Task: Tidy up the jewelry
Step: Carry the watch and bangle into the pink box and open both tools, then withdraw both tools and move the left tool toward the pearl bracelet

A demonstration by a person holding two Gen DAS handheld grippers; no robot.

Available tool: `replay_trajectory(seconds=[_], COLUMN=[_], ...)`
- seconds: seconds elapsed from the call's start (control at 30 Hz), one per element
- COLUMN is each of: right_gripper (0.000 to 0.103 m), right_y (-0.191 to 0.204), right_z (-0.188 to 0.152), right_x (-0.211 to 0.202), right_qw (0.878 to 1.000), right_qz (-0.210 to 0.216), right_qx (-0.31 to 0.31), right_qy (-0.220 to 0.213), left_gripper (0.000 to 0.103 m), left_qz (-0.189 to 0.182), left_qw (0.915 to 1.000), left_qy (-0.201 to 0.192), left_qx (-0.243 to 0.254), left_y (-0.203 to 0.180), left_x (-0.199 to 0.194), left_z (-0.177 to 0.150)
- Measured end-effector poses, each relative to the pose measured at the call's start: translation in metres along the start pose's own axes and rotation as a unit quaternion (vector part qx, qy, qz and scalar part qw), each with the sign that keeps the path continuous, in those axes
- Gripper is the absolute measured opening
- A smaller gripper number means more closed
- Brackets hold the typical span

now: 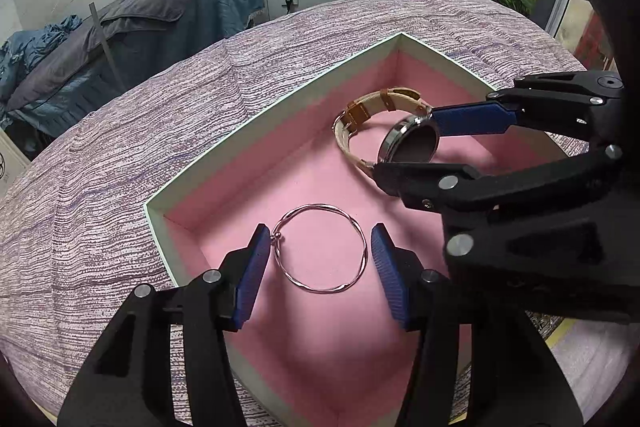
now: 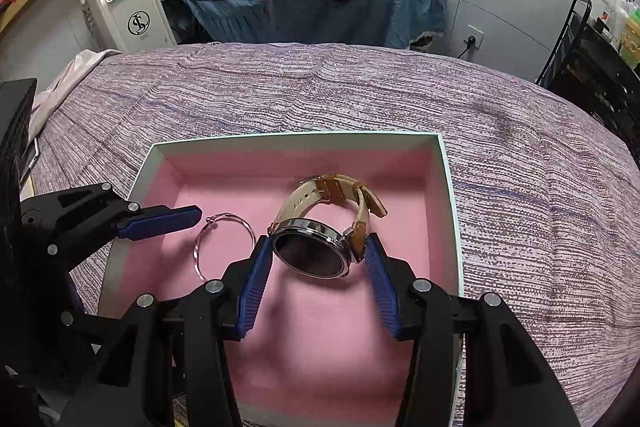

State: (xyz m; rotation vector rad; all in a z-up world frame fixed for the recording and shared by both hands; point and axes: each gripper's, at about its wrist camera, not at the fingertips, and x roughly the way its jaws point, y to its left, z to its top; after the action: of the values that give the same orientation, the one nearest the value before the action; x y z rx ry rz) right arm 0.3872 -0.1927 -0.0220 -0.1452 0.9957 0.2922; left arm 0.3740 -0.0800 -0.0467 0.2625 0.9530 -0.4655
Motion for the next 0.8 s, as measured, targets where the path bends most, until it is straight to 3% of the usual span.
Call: replay_trajectory(seconds=[0.1,0.17,0.2,0.47,0.63,0.8], right_gripper=[0.047,0.048,0.049,0.069,0.077,0.078], right_y=[-0.001,-0.003,-0.005,-0.014,-0.023,-0.026], right_z=[0.000,0.000,0.001,-0.001,-0.015,-0.041], right_x=[-0.001,-0.002,-0.003,-0.042,-0.074,-0.097], right_qw=[1.000,1.000,1.000,0.997,0.993,0.991], right_qz=[0.001,0.004,0.006,0.032,0.032,0.031], right_qx=[0.003,0.011,0.015,0.044,0.057,0.054], right_qy=[-0.002,-0.003,-0.004,-0.054,-0.096,-0.120], left_gripper=[0.062,0.079,0.082,0.089,0.096,0.097], left_qz=[0.007,0.009,0.007,0.042,0.035,0.013], left_qw=[0.9999,0.9999,0.9999,0.9978,0.9954,0.9920], left_qy=[-0.008,-0.014,-0.014,-0.041,-0.089,-0.120], left_qx=[-0.001,-0.005,-0.005,0.031,-0.004,-0.037], left_y=[0.000,0.001,0.000,-0.012,-0.010,-0.011], left_x=[-0.003,-0.007,-0.009,-0.033,-0.069,-0.097], left_z=[-0.001,-0.001,-0.001,-0.002,-0.014,-0.048])
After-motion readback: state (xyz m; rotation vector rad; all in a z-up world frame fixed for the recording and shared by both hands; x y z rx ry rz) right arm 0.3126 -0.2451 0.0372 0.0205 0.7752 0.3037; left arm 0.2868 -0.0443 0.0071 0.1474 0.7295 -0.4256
